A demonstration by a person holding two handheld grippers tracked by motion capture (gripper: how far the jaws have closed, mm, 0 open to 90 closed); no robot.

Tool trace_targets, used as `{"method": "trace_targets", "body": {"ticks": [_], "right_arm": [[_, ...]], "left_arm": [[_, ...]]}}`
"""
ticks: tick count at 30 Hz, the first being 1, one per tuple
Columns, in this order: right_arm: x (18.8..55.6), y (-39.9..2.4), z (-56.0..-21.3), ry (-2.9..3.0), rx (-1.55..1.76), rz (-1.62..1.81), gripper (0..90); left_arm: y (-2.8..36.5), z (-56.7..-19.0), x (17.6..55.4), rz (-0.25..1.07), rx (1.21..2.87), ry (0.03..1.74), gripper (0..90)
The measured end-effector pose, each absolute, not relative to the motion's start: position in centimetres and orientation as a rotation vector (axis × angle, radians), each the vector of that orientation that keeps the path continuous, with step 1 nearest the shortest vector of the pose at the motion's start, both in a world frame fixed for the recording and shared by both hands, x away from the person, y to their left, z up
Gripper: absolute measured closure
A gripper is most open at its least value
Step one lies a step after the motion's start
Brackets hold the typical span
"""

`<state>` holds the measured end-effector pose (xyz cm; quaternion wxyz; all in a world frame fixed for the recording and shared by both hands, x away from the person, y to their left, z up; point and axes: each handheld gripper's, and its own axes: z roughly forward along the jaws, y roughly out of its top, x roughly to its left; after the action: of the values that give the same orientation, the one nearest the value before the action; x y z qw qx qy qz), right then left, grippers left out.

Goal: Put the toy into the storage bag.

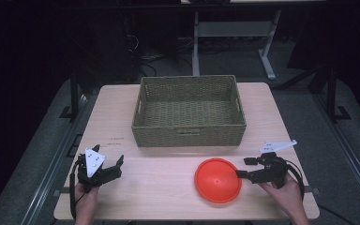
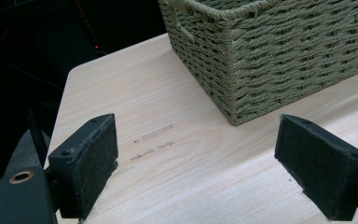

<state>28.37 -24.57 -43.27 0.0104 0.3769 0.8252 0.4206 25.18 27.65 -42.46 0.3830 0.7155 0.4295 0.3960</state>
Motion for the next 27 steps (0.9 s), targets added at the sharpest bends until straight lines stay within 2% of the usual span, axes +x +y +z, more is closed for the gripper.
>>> {"method": "trace_targets", "body": {"ticks": [10,27], "right_arm": [[29.5,-22.7,-44.7,2.626,1.271,1.204,39.5],[29.5,-22.4,-45.8,2.671,1.305,1.096,55.4]], "left_arm": [[27.5,-42.4,25.2,1.021,1.84,1.077,12.7],[27.3,-42.5,25.3,1.016,1.849,1.068,12.7]]}}
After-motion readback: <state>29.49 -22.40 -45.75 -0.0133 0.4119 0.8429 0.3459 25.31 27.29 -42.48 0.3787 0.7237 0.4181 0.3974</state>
